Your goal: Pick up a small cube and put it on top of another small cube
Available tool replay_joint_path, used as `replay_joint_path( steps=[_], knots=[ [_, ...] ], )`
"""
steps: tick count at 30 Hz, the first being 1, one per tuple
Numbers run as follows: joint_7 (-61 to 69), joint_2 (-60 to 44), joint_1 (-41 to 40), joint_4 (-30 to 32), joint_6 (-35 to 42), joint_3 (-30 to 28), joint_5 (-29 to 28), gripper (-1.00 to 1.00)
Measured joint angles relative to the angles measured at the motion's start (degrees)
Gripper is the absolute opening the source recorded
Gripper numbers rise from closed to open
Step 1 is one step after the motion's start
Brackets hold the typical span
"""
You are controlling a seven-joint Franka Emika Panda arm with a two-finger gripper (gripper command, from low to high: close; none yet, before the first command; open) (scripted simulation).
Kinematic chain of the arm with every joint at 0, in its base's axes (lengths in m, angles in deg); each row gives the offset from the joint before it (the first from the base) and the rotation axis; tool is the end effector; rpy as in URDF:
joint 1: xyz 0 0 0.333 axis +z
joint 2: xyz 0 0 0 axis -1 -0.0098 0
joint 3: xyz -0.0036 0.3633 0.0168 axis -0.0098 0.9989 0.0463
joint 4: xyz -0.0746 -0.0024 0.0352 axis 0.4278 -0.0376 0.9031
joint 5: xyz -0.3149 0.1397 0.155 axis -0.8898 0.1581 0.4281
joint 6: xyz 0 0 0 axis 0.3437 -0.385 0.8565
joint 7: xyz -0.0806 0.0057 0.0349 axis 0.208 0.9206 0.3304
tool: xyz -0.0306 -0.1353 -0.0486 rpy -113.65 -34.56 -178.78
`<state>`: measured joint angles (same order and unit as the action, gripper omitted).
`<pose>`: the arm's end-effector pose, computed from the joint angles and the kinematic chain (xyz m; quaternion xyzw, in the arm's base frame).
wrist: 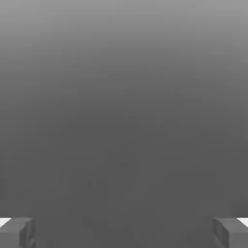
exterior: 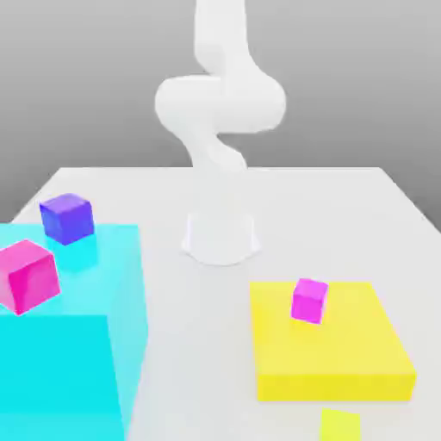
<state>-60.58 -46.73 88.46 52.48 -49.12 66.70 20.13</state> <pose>0.3599 0.0109 0.6880 -0.8551 0.3733 -0.3336 0.1348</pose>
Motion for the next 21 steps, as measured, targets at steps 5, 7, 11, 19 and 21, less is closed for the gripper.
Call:
replay_joint_path(
  steps=[5,7,11,19,21],
  knots=[
    [-5.8,-10.68,-1.68,-0.1,-3.07,4.03,-1.82,0.0],
    [-8.17,-14.82,-2.23,-0.14,-4.27,5.55,-2.7,0.0],
    [-13.17,-23.12,-2.94,-0.23,-6.61,8.26,-4.84,0.0],
    [-23.42,-39.83,-1.93,-0.42,-11.26,11.44,-9.46,0.0],
    [-25.74,-43.97,-1.04,-0.45,-12.45,11.52,-10.28,0.0]
  ],
)
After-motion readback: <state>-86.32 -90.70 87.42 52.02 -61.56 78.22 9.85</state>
